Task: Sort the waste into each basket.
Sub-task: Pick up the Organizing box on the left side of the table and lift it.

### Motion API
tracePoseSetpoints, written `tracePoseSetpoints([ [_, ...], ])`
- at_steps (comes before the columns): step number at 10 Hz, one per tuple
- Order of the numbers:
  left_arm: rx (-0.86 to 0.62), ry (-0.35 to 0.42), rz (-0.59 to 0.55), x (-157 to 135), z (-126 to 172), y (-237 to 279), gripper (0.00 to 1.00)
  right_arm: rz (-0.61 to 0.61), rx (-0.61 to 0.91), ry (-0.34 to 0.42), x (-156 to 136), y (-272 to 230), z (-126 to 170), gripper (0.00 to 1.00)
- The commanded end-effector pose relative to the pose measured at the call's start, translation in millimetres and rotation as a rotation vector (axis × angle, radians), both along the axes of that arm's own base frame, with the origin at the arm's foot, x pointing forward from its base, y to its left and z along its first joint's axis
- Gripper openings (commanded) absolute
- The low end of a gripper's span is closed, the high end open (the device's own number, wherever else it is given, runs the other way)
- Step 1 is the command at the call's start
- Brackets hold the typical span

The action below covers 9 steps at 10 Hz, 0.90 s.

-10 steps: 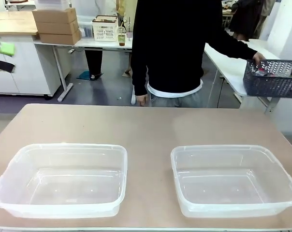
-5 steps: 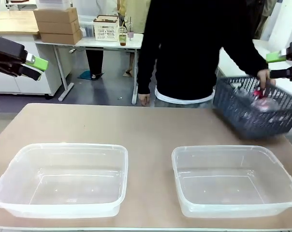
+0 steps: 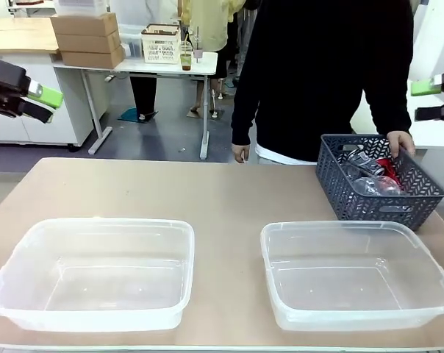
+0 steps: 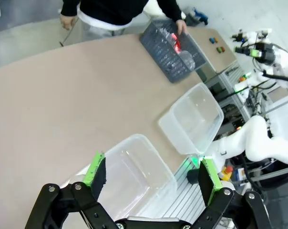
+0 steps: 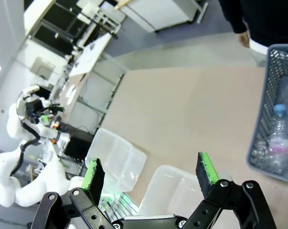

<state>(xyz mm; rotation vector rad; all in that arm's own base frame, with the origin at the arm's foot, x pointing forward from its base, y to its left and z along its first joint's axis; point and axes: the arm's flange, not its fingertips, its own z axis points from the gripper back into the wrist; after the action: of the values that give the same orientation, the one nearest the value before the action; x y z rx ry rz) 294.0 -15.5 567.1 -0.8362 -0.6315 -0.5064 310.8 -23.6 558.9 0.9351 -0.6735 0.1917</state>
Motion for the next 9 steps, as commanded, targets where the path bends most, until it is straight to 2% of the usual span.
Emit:
tracePoseSetpoints([
  [1,0.202,0.098,-0.026,-9,6,11,1.00,0.106,-0.055,0.120,40,94,26,1.00],
  [2,0.305,0.217,0.026,-22,6,20,1.00,0.148,-0.095,0.239,48,170,39,1.00],
  [3,0.387,0.318,0.047,-38,5,25,1.00,0.262,-0.268,0.340,37,245,39,1.00],
  [4,0.477,0.392,0.072,-50,4,22,1.00,0.395,-0.403,0.354,16,304,30,1.00],
  [5,0.558,0.432,0.080,-58,-1,10,1.00,0.468,-0.567,0.396,-8,356,8,1.00],
  [6,0.634,0.436,0.052,-57,-5,-6,1.00,0.527,-0.673,0.432,-24,385,-13,1.00],
  [7,0.657,0.391,0.012,-52,-6,-16,1.00,0.520,-0.737,0.434,-31,393,-26,1.00],
  [8,0.641,0.355,0.005,-41,-4,-21,1.00,0.395,-0.715,0.417,-21,381,-22,1.00],
  [9,0.625,0.424,0.068,-60,-12,-4,1.00,0.514,-0.630,0.462,-53,408,-36,1.00],
])
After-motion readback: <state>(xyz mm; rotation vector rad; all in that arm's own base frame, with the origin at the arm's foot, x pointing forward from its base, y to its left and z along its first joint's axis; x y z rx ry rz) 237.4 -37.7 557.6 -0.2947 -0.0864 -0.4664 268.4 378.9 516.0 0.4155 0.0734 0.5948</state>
